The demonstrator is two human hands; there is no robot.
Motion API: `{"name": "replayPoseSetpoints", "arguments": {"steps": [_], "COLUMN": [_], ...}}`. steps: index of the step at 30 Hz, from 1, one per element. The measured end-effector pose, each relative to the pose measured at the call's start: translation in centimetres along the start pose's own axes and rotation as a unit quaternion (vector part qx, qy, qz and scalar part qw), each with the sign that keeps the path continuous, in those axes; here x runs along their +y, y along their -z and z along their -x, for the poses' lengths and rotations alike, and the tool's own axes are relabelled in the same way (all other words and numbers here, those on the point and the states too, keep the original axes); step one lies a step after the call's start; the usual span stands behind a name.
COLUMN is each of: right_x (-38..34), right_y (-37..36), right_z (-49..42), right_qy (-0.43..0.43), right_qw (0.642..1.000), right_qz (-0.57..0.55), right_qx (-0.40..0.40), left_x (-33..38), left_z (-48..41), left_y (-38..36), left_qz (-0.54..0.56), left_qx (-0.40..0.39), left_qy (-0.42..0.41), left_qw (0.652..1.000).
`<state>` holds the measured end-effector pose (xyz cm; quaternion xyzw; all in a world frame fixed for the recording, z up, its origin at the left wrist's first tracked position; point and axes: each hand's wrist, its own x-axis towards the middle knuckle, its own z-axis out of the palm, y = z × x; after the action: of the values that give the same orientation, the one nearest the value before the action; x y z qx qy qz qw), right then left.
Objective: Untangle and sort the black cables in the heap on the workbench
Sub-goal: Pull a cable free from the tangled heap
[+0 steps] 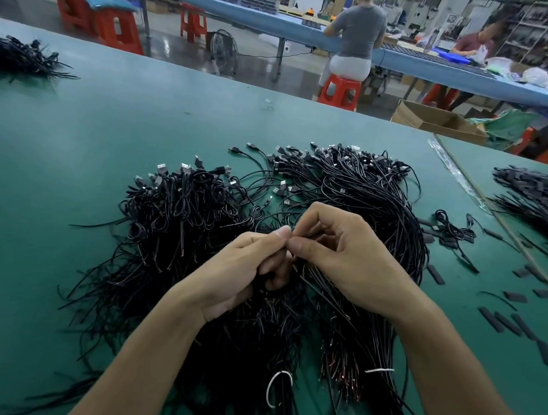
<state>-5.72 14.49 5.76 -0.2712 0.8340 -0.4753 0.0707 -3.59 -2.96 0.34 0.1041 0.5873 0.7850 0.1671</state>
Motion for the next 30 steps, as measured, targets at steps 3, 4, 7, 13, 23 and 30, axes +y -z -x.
{"name": "replayPoseSetpoints", "arguments": {"steps": [3, 4, 7, 13, 23, 30], "right_x": [0.0, -0.1, -0.3, 0.0, 4.0, 3.8], "right_y": [-0.8, -1.0, -1.7, -2.2, -2.7, -4.0], "right_z": [0.0, 0.0, -0.1, -0.5, 0.8, 1.2], "right_qy": [0.016, 0.027, 0.058, 0.055, -0.246, -0.233], "right_qw": [0.999, 0.998, 0.996, 0.994, 0.9, 0.886], "right_qz": [0.037, 0.04, 0.048, 0.035, 0.339, 0.374], "right_qx": [0.028, 0.037, 0.053, 0.089, -0.121, -0.145], "left_x": [-0.2, -0.2, 0.3, -0.1, -0.5, -0.3], "left_z": [-0.3, -0.4, -0.2, -0.3, -0.7, -0.6], "left_y": [-0.2, -0.3, -0.5, -1.0, 0.8, 1.1], "left_qz": [0.044, 0.075, 0.156, 0.03, 0.004, -0.005], "left_qx": [0.036, 0.032, -0.018, 0.049, 0.298, 0.321], "left_qy": [0.0, 0.006, 0.044, 0.091, -0.009, -0.046], "left_qw": [0.998, 0.997, 0.987, 0.994, 0.954, 0.946]}}
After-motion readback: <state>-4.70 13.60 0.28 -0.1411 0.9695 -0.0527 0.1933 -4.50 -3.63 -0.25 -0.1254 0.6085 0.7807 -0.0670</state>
